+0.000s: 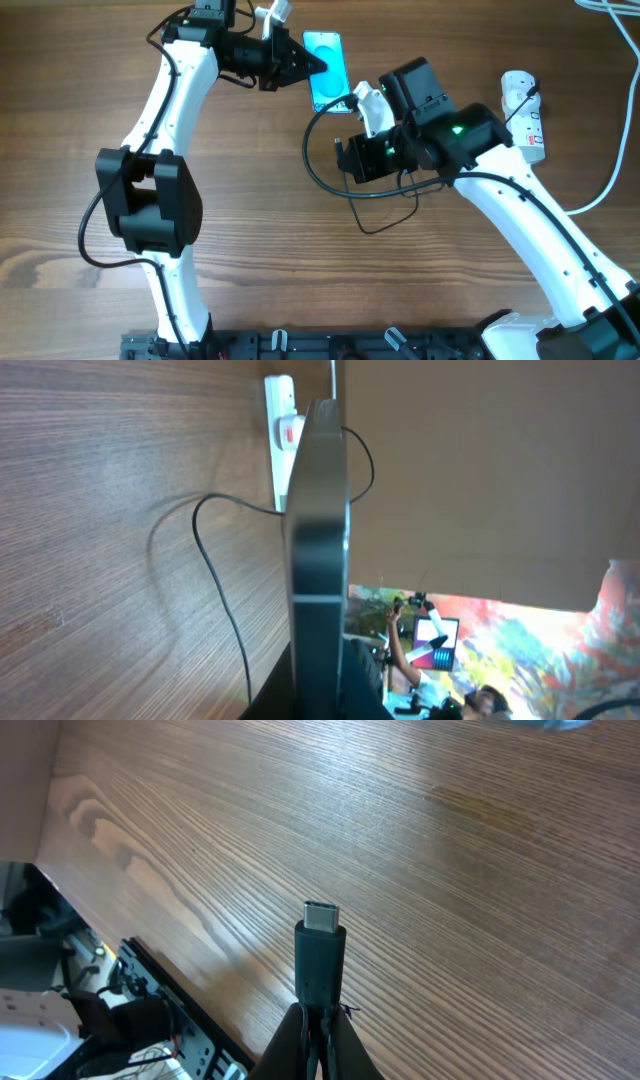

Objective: Plug charger to phone and switch on socket
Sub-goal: 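Lift the cable end with the right gripper and insert it into the phone's bottom port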

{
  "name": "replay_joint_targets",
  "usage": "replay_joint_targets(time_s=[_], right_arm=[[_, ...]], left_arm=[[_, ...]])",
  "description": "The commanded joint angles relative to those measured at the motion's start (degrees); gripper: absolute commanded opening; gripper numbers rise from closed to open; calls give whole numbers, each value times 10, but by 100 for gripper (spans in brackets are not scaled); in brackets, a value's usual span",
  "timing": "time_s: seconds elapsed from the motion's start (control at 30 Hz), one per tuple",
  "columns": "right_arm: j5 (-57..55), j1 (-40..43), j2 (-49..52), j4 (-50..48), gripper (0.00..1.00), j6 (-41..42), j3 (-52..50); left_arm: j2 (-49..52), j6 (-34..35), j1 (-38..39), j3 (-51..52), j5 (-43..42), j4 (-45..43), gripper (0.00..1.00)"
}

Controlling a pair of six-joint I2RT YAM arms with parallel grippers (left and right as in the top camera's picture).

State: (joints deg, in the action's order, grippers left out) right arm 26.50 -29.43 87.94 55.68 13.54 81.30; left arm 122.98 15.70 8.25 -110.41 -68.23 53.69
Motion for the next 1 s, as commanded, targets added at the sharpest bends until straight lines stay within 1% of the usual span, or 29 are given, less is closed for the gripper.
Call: replay_joint_targets(time_s=[0.0,0.1,0.17,0.23,0.4,0.53,0.67,0.83,0.97], right_arm=[[-41,0,0,0,5,3,8],[-53,0,0,0,5,7,8],[-55,0,1,0,5,30,8],[-56,-4,5,-2,5,34,8],[-105,-30,19,-7,5,52,8],[-120,-34,23,-28,5,75,8],[-120,-34,24,-38,5,76,8],[-164,-34,33,-26,5,86,8],[-167,-34,46,-25,5,92,8]], left_arm=[[-19,-50,5,-2,-33,9,4],[-19,-50,5,-2,-33,14,4],[-19,-50,5,-2,-33,20,4],[-19,-50,6,-2,-33,26,4],[-19,-50,9,-2,-33,28,4],[-19,-51,16,-2,-33,28,4],[-19,-79,25,-2,-33,30,4],[-19,-80,28,-2,-29,32,4],[-19,-80,28,-2,-29,34,4]])
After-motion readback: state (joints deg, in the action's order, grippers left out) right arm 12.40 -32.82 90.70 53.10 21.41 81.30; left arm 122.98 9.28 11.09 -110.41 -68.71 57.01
